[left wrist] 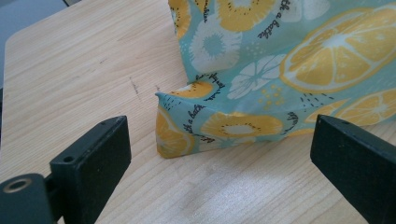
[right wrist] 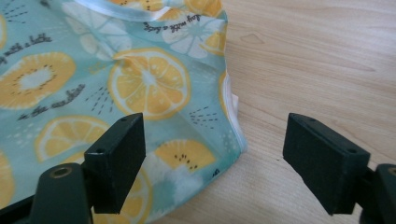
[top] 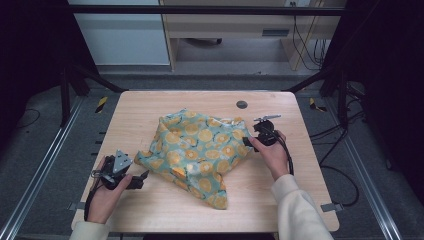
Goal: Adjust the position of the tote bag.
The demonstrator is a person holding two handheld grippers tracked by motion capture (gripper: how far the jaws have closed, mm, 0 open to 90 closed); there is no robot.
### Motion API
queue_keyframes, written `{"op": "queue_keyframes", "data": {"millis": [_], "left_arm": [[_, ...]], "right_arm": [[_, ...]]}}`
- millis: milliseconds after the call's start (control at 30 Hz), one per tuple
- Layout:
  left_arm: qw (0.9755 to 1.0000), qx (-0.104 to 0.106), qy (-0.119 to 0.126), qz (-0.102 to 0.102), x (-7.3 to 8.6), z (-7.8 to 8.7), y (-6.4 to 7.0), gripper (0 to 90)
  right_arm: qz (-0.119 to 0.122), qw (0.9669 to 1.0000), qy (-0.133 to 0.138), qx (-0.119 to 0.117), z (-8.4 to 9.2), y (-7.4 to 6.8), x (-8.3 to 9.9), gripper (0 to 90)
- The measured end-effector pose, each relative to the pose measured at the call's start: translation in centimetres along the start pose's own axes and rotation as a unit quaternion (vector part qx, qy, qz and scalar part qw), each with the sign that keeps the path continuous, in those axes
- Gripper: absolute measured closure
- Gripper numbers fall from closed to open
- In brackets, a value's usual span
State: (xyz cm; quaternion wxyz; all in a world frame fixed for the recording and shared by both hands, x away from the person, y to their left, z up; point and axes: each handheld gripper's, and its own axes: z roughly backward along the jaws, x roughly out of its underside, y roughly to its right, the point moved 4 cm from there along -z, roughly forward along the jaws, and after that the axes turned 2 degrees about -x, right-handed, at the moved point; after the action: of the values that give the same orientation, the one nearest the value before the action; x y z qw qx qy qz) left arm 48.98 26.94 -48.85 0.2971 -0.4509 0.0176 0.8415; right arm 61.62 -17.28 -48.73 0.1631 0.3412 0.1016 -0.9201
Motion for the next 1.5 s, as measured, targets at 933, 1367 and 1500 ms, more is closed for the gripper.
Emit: {"op": "queue_keyframes", "data": {"millis": [933,1367,1500], "left_arm": [[1.0000,0.001,-0.002,-0.001,0.0,-0.1,0.1,5.0],[1.0000,0.002,-0.002,-0.001,0.0,-0.1,0.1,4.9],[1.0000,0.002,-0.002,0.000,-0.1,0.0,0.1,5.0]], "right_arm": [[0.047,0.9981,-0.040,0.003,-3.0,-1.1,1.1,36.1],[0.059,0.9972,-0.046,-0.002,-3.0,-1.1,1.3,55.7],[0.062,0.9970,-0.045,-0.008,-3.0,-1.3,1.3,65.8]]}}
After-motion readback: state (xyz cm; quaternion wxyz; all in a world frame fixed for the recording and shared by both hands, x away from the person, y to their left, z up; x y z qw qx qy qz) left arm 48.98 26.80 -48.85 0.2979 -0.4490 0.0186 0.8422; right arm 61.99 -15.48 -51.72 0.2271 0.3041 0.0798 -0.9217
